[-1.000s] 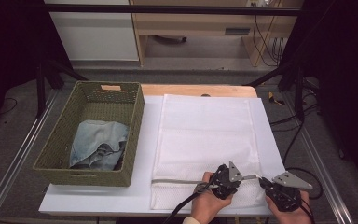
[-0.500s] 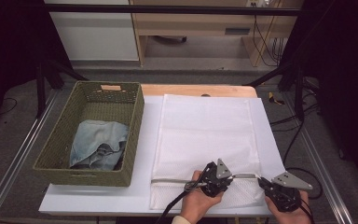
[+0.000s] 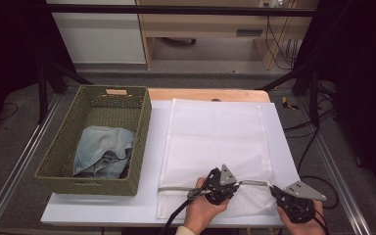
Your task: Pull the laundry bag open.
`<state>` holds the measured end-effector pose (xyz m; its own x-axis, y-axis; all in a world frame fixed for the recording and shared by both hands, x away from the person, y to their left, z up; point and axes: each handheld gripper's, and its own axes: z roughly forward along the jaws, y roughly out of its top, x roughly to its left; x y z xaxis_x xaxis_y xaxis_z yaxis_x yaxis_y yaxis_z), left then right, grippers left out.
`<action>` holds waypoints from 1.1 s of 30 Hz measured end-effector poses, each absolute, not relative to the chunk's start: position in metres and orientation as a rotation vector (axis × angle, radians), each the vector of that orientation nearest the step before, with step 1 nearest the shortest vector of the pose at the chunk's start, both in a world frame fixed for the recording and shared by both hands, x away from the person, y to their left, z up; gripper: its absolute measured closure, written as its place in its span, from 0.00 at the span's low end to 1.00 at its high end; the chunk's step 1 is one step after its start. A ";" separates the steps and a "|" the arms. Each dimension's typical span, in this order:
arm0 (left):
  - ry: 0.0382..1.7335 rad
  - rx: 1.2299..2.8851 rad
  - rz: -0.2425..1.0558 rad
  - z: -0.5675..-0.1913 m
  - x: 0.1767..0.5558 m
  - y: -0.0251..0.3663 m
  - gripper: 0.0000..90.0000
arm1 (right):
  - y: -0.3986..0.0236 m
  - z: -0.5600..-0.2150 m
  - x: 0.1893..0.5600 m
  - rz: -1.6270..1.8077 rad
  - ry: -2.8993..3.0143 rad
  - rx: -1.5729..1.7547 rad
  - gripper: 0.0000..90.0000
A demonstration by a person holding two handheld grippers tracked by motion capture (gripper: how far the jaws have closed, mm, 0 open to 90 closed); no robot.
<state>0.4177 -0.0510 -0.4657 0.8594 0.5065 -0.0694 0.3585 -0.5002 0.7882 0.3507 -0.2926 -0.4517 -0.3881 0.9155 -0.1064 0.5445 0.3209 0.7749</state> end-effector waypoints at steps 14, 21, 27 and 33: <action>0.642 2.161 0.217 -0.464 0.415 -0.036 0.91 | -0.292 -0.452 0.351 0.897 2.056 1.297 0.96; 0.638 2.172 0.226 -0.463 0.415 -0.033 0.91 | -0.293 -0.453 0.352 0.891 2.060 1.301 0.96; 0.629 2.180 0.239 -0.460 0.414 -0.030 0.91 | -0.292 -0.452 0.352 0.892 2.056 1.312 0.96; 0.638 2.181 0.245 -0.459 0.415 -0.023 0.91 | -0.293 -0.452 0.352 0.888 2.051 1.311 0.96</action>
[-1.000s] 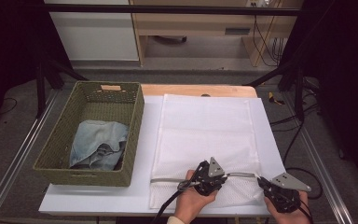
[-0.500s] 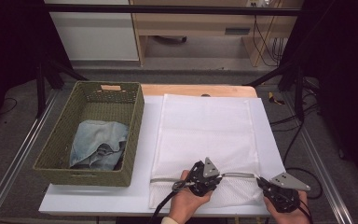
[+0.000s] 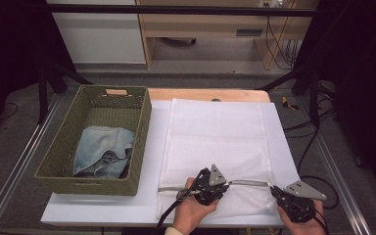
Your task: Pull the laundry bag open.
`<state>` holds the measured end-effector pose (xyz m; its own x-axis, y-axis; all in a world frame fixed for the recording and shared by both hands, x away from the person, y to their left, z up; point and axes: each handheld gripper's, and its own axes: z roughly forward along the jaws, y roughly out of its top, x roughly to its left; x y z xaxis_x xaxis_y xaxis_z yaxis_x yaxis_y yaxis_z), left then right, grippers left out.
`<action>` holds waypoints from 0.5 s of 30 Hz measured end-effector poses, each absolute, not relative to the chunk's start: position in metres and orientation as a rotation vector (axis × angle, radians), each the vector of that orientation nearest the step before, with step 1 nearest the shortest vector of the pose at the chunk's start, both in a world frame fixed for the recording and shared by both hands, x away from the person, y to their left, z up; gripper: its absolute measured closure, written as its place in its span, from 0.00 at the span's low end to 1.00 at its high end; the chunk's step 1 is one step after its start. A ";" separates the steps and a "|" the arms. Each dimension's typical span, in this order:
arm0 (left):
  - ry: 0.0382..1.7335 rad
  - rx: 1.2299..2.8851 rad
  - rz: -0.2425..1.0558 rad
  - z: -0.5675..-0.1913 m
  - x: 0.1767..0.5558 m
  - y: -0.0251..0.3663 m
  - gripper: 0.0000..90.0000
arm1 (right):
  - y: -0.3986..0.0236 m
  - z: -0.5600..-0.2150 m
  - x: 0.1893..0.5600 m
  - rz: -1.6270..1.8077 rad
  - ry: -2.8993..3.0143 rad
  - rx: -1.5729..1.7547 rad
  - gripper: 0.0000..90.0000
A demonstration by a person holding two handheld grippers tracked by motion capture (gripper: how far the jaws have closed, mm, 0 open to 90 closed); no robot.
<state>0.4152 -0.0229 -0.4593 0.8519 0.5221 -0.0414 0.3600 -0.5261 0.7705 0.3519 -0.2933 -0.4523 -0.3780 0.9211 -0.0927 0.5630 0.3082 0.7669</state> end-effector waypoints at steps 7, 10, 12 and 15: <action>0.651 2.170 0.248 -0.458 0.416 -0.016 0.91 | -0.294 -0.452 0.352 0.893 2.045 1.322 0.96; 0.649 2.168 0.250 -0.457 0.416 -0.013 0.91 | -0.294 -0.452 0.352 0.891 2.045 1.317 0.96; 0.646 2.167 0.256 -0.455 0.416 -0.013 0.91 | -0.294 -0.453 0.352 0.892 2.048 1.313 0.96; 0.643 2.170 0.258 -0.455 0.415 -0.011 0.91 | -0.294 -0.453 0.352 0.891 2.049 1.318 0.96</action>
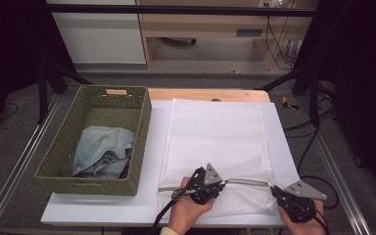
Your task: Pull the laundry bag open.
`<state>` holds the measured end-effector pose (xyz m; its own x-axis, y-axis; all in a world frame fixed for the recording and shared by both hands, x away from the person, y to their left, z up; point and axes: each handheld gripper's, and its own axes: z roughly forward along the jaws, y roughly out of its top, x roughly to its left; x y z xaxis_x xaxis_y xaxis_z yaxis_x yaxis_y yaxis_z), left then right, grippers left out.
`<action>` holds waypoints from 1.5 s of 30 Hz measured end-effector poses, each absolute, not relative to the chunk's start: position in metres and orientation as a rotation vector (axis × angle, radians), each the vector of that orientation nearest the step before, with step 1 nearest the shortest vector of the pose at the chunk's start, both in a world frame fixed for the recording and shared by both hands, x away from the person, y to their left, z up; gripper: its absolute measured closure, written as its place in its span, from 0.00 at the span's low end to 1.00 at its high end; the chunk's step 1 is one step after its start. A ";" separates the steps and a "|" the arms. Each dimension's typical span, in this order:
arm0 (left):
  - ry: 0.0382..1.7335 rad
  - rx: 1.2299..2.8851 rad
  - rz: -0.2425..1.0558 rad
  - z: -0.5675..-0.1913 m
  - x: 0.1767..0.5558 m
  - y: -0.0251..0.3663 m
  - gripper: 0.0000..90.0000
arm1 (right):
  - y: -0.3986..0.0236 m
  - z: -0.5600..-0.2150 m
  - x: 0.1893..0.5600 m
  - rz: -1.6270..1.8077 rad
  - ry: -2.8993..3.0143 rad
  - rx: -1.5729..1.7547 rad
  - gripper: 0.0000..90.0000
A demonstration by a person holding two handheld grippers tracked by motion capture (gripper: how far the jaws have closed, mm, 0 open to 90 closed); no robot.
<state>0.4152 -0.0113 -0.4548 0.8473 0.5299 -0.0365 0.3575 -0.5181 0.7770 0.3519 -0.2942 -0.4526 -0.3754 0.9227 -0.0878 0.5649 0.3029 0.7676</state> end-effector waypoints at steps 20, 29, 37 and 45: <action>0.677 2.155 0.269 -0.455 0.418 0.014 0.91 | -0.294 -0.453 0.352 0.876 2.056 1.319 0.96; 0.671 2.163 0.276 -0.455 0.417 0.018 0.91 | -0.294 -0.453 0.352 0.887 2.059 1.326 0.96; 0.681 2.156 0.279 -0.456 0.417 0.030 0.91 | -0.294 -0.453 0.352 0.883 2.065 1.322 0.96; 0.694 2.147 0.264 -0.459 0.416 0.029 0.91 | -0.294 -0.454 0.352 0.874 2.064 1.326 0.96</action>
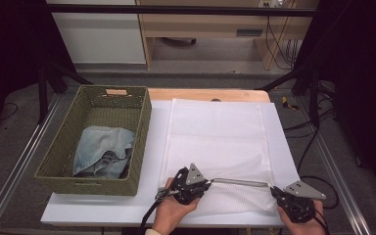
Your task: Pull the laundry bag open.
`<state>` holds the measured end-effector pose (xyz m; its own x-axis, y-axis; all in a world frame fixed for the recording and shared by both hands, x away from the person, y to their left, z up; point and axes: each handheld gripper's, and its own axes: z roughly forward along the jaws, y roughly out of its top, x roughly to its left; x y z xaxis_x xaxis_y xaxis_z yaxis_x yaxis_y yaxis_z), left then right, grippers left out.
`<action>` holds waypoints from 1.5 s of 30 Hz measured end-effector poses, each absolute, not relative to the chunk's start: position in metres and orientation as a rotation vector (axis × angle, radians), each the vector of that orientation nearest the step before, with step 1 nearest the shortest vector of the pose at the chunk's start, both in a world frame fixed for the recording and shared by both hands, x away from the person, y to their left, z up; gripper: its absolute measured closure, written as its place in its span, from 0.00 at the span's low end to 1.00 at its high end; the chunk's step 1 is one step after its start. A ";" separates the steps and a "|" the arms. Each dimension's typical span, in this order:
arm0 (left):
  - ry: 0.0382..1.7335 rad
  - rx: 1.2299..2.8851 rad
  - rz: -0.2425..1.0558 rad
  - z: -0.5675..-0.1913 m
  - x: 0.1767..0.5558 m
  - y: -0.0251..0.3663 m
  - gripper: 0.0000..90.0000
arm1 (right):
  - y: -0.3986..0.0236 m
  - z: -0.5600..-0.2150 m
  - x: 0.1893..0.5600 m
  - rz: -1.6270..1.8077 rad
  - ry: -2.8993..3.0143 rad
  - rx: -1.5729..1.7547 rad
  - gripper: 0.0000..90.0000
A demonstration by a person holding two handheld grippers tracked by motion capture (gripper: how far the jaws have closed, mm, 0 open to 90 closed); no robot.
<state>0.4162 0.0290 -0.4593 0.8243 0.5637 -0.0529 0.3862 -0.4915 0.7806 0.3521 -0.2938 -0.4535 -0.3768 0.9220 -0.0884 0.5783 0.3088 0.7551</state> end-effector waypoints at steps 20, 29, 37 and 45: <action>0.691 2.124 0.266 -0.462 0.417 0.032 0.91 | -0.292 -0.454 0.352 0.853 2.067 1.305 0.96; 0.697 2.121 0.261 -0.466 0.418 0.034 0.91 | -0.290 -0.454 0.352 0.848 2.079 1.291 0.96; 0.702 2.111 0.267 -0.465 0.419 0.038 0.91 | -0.289 -0.454 0.352 0.829 2.079 1.289 0.96; 0.717 2.098 0.275 -0.462 0.419 0.050 0.91 | -0.291 -0.454 0.352 0.834 2.072 1.295 0.96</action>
<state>0.4191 0.0499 -0.4622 0.8090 0.5840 -0.0662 0.3900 -0.4491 0.8039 0.3519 -0.2906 -0.4541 -0.3828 0.9151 -0.1265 0.5723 0.3424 0.7451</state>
